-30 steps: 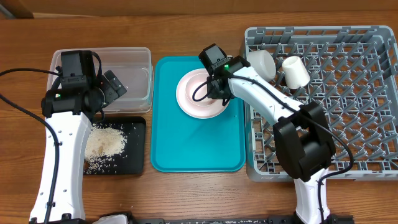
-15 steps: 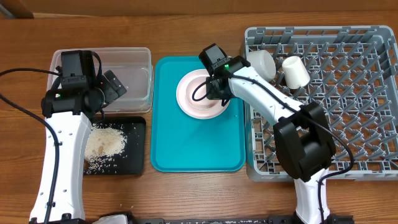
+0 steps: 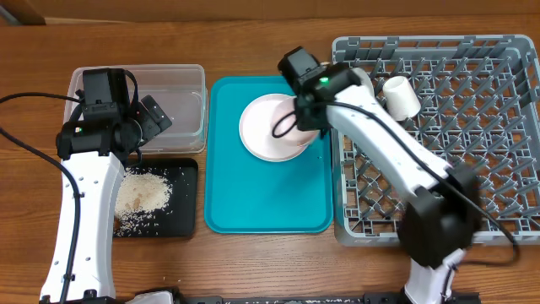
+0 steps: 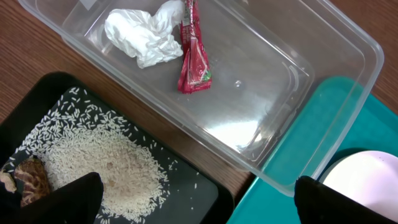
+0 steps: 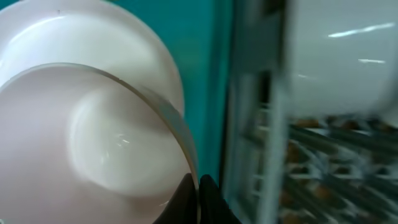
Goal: Sort waste into correct bins and load items into the dishwasher
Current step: 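Lift the pink plate and stand it in the dish rack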
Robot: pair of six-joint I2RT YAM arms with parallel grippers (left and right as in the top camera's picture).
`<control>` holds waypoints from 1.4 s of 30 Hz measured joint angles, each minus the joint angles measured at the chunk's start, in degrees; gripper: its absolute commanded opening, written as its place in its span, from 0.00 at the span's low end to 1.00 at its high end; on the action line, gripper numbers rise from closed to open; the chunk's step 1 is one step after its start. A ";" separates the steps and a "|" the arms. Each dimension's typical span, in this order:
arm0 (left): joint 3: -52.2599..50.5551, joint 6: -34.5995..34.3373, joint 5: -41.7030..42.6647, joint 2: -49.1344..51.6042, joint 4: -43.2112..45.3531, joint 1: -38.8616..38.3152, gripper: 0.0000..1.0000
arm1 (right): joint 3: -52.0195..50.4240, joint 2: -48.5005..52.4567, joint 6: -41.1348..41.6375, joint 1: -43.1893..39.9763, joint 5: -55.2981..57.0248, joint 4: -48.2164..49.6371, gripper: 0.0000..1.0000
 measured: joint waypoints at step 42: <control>0.00 -0.02 0.13 0.00 0.02 0.00 1.00 | -3.45 -9.20 -5.99 -13.92 33.16 -21.20 0.04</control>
